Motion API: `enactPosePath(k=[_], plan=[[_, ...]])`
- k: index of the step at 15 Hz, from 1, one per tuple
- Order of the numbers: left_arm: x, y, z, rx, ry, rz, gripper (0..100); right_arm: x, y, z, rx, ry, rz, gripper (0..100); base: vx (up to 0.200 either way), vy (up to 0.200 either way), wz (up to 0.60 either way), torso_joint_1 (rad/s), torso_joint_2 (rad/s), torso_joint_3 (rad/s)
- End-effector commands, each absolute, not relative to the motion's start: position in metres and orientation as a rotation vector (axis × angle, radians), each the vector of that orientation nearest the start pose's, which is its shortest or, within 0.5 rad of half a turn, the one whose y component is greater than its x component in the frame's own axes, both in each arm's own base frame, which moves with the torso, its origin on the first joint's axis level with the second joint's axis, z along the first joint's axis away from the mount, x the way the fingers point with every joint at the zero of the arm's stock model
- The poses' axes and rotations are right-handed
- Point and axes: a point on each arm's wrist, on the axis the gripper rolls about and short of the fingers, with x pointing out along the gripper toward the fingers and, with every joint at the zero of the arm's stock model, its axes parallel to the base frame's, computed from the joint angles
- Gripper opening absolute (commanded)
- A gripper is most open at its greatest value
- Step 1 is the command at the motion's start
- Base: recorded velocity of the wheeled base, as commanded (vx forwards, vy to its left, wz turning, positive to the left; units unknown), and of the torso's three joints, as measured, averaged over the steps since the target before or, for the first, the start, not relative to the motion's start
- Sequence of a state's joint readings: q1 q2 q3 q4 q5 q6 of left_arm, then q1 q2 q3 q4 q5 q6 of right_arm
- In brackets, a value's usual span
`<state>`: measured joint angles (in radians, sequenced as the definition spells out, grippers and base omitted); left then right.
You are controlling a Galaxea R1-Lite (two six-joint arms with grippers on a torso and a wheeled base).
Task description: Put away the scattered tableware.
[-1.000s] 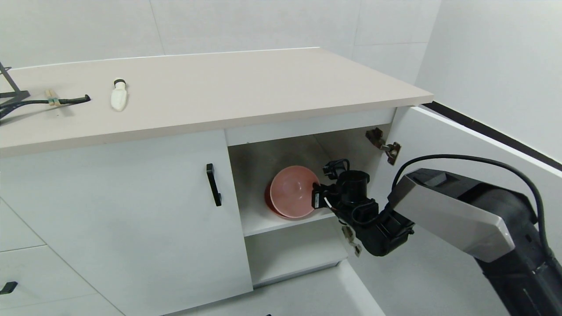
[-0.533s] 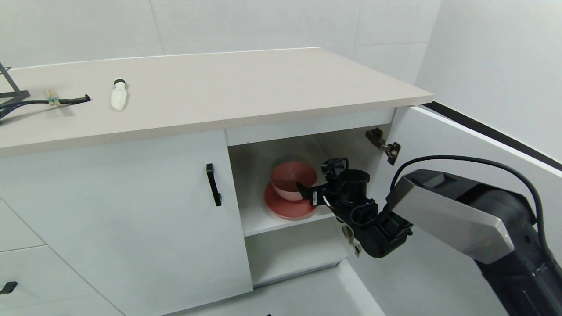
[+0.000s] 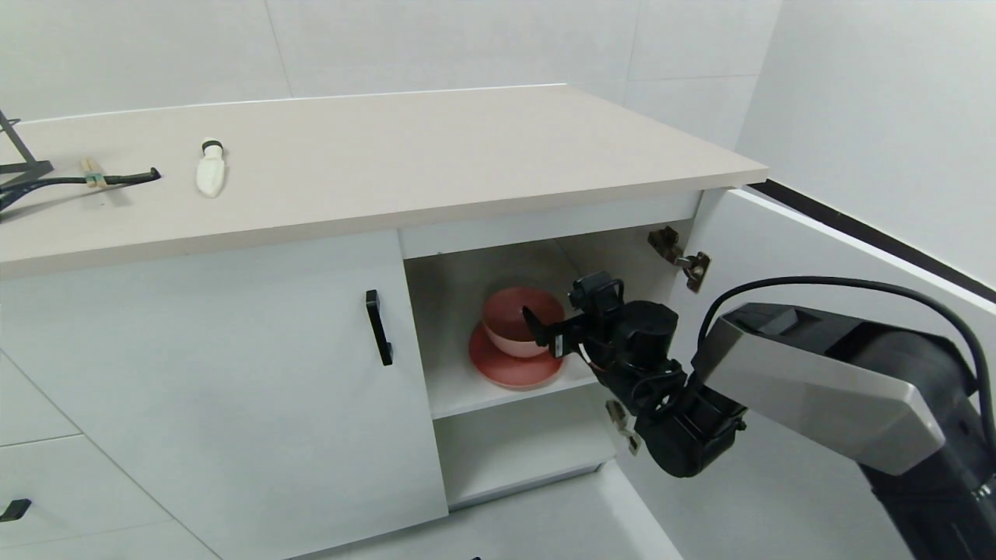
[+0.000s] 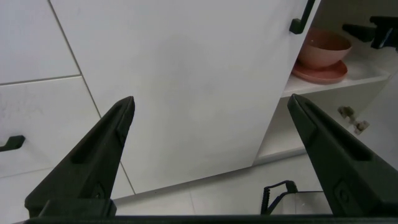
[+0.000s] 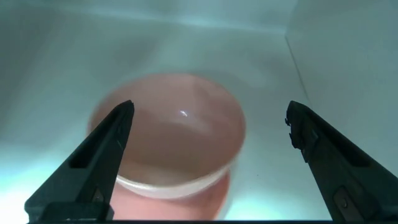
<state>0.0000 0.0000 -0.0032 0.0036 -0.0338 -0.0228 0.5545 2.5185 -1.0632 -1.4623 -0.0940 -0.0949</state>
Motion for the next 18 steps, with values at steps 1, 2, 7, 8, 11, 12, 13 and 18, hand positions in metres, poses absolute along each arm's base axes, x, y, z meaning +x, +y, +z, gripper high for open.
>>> enactPosePath(k=[1,2,7,8,11,12,13,18], plan=[[-0.023,-0.001,0.076,-0.023,0.003,-0.034,100,0.348,0.231,0.022,-0.144,-0.056,0.495,100,0.0,0.0,0.0,0.0,0.0,0.0],[-0.023,-0.001,0.076,-0.023,0.003,-0.034,100,0.335,0.229,0.023,-0.173,-0.051,0.506,100,0.0,0.0,0.0,0.0,0.0,0.0],[-0.023,-0.001,0.076,-0.023,0.003,-0.034,100,0.243,0.203,0.088,-0.232,-0.06,0.605,100,0.0,0.0,0.0,0.0,0.0,0.0],[-0.023,-0.001,0.076,-0.023,0.002,-0.035,100,0.221,0.198,0.099,-0.229,-0.069,0.637,100,0.0,0.0,0.0,0.0,0.0,0.0],[-0.023,-0.001,0.076,-0.021,0.002,-0.034,100,0.172,0.164,0.111,-0.246,-0.047,0.677,100,0.0,0.0,0.0,0.0,0.0,0.0],[-0.023,-0.001,0.076,-0.02,0.002,-0.034,100,0.152,0.145,0.11,-0.261,-0.018,0.683,100,0.0,0.0,0.0,0.0,0.0,0.0],[-0.023,-0.001,0.076,-0.02,0.002,-0.034,100,0.142,0.136,0.111,-0.264,-0.015,0.685,100,-0.2,0.0,0.0,0.002,0.0,0.007],[-0.023,-0.001,0.076,-0.018,0.002,-0.034,100,0.124,0.101,0.145,-0.195,-0.167,0.586,100,-0.2,0.0,0.0,0.001,0.0,0.0]])
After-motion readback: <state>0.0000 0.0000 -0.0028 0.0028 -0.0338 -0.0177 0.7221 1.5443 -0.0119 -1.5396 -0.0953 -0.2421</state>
